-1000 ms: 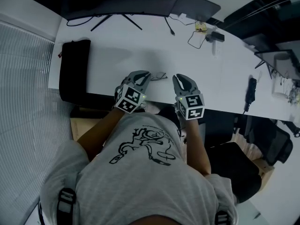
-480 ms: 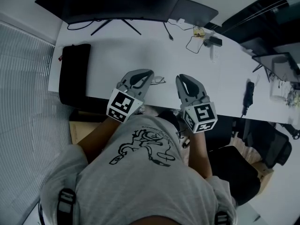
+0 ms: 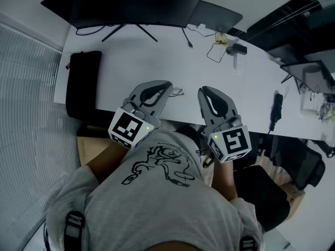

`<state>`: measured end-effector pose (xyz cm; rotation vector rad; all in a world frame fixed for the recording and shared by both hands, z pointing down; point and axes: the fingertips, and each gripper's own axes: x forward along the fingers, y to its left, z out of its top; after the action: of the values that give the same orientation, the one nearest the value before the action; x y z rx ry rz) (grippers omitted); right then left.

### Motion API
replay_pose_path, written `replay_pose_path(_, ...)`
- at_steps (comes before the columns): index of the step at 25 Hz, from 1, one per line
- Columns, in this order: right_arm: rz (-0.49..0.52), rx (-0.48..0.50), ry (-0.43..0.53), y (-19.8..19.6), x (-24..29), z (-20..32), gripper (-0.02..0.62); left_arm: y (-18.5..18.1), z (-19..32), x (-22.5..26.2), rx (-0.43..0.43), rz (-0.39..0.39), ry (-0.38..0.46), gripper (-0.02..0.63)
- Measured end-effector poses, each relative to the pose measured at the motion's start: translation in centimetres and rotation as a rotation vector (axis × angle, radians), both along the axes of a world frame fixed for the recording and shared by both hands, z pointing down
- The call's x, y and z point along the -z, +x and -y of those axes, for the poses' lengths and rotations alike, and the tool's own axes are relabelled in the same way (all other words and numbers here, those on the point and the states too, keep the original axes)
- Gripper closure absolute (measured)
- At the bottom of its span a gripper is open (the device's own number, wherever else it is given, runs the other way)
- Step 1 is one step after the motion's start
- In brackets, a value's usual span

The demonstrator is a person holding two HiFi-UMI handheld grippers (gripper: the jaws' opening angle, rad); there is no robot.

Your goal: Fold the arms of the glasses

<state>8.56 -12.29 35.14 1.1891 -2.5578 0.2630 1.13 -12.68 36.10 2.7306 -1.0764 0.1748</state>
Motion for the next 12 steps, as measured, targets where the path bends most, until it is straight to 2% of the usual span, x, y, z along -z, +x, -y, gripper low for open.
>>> replay_pose_path(5,-0.007,0.01,0.02,-0.3,1.7,-0.4,0.565,0.0,-0.5,2.2,-0.002,-0.026,0.024,0.583)
replay_pose_path(12,0.006,0.012,0.035,-0.4,3.2,-0.9,0.568,0.0,-0.7,4.9,-0.011,-0.051,0.113,0.583)
